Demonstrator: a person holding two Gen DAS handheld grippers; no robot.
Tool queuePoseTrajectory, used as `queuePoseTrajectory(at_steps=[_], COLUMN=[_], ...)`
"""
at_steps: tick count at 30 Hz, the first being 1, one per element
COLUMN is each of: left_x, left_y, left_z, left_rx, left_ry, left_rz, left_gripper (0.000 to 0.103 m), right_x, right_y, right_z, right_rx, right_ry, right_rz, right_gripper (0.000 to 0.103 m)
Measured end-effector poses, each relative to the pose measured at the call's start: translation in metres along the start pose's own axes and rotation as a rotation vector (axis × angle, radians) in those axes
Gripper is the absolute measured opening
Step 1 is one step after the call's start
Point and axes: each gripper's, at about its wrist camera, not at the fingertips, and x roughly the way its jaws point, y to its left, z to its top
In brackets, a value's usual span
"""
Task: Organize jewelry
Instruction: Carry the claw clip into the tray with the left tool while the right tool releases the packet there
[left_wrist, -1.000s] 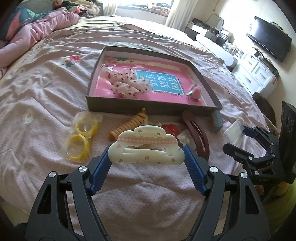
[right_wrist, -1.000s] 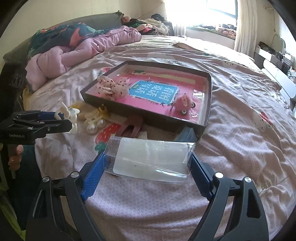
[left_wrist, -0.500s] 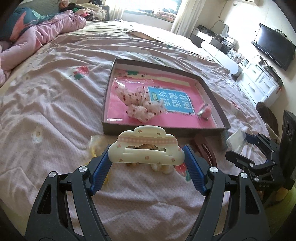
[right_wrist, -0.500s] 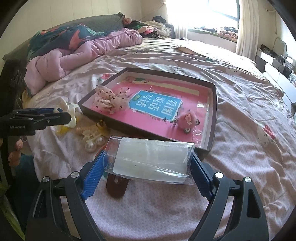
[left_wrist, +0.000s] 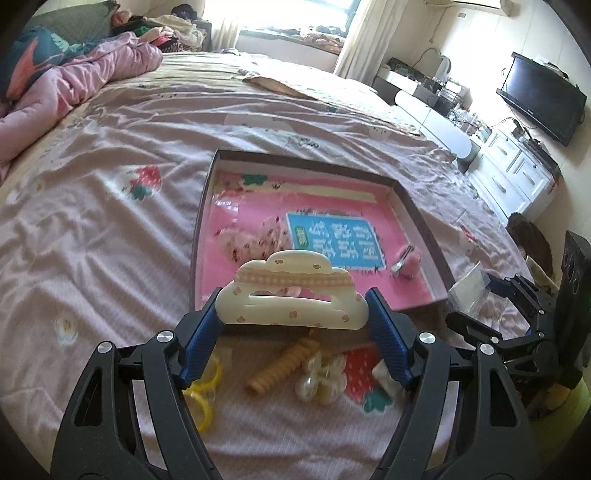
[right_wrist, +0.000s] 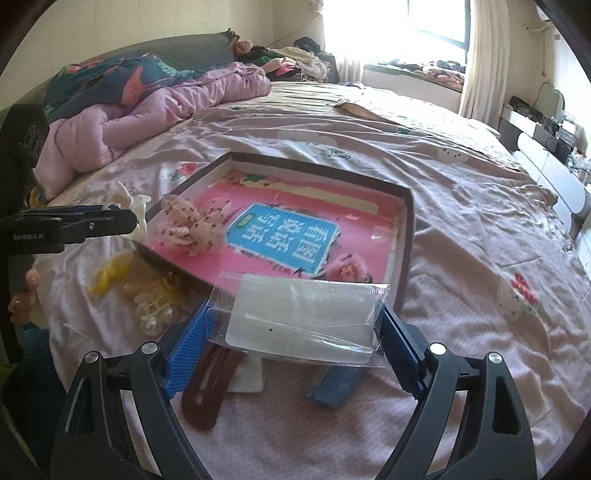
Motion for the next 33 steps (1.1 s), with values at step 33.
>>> queuePoseTrajectory(at_steps=[33], left_x=[0.077], left_y=[-0.019], left_z=[0.016], left_rx=[0.072], left_ry=[0.076], left_rz=[0.008], left_gripper=[0.067], right_x=[0.093], right_y=[-0.061], right_z=[0.059], right_rx=[0.09], right_ry=[0.081], right_rz=[-0.024], right_gripper=[0.084])
